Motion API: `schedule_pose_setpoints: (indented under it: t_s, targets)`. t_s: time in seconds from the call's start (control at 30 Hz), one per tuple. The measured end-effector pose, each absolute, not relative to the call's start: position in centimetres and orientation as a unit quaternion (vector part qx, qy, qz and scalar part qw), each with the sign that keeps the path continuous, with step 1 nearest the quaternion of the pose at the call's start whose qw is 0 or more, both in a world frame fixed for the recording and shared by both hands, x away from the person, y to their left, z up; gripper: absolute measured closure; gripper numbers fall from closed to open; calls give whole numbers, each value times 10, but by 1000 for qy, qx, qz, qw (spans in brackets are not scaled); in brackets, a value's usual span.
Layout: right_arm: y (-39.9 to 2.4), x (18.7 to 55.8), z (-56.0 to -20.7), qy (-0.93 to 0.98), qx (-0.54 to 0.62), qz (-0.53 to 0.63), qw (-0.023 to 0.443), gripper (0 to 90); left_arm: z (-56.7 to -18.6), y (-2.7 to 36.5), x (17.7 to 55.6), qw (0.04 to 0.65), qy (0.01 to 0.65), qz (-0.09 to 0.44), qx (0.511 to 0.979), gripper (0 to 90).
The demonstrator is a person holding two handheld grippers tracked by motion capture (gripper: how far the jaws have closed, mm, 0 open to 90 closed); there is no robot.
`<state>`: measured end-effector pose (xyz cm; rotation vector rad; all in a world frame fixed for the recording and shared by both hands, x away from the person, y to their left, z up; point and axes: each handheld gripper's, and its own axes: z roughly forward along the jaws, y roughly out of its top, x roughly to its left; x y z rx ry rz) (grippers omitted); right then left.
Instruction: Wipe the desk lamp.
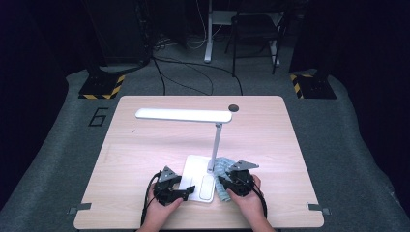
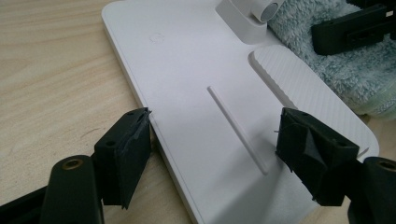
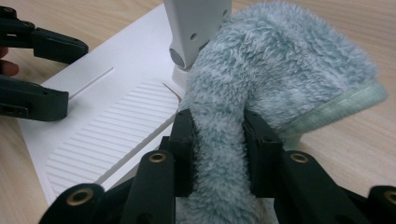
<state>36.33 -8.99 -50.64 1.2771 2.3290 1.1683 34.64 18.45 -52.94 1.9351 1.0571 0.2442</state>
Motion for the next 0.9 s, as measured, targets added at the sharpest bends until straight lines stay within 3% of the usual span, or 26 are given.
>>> schedule_pose_setpoints:
  t_s: [0.53,0.9]
  targets:
    - [-90,343,-507,803,418,415,90,700,-528,182,344,441,420,122,784,281]
    - [-88,323,-508,802,416,421,79,699,-528,184,344,449,436,119,771,347]
